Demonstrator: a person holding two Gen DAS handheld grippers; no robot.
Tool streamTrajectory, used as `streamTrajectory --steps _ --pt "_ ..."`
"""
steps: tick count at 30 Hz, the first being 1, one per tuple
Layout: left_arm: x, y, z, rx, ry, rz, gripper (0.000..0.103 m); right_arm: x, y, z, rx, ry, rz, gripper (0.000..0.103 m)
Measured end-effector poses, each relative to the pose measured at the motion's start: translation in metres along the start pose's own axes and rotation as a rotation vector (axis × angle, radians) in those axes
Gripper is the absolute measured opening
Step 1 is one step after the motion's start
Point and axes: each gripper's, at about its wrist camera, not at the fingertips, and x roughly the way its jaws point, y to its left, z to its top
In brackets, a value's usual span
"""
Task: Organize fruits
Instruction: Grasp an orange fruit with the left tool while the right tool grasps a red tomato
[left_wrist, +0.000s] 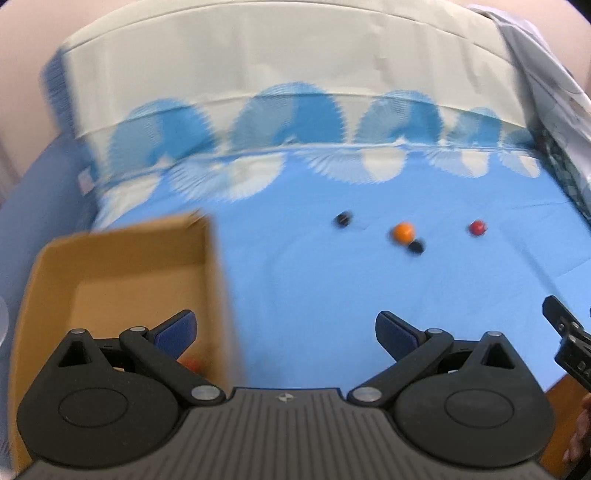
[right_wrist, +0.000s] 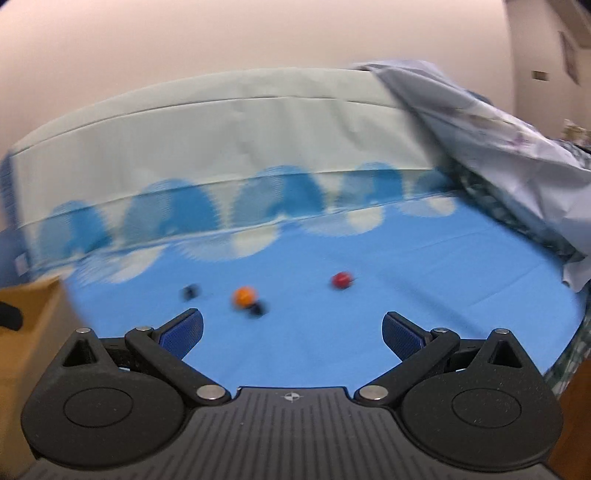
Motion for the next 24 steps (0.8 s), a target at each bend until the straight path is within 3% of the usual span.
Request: streamTrajectory --steps 3,7,13,20,24 --pt "0.053 -0.041 0.042 0.04 -0.003 -0.056 0.103 0.064 -0.026 0.011 0.038 0.038 -0.013 0.102" --pt "0.141 -0.089 0.085 0.057 0.063 -0.122 0.103 0.155 -0.047 0.012 0.057 0.126 -0.006 0.102" --pt "0.254 -0.126 0.111 0.01 0.185 -0.154 0.103 0.261 -0.055 0.011 0.027 0.166 -0.031 0.102" --pt "0.319 -0.14 0.115 -0.015 0.296 -0.242 0.103 0.34 -0.055 -0.001 -0.013 0.225 -0.039 0.102" --pt "0.329 -0.146 0.109 0.02 0.325 -0.239 0.103 0.338 -0.05 -0.011 -0.057 0.173 -0.051 0.102"
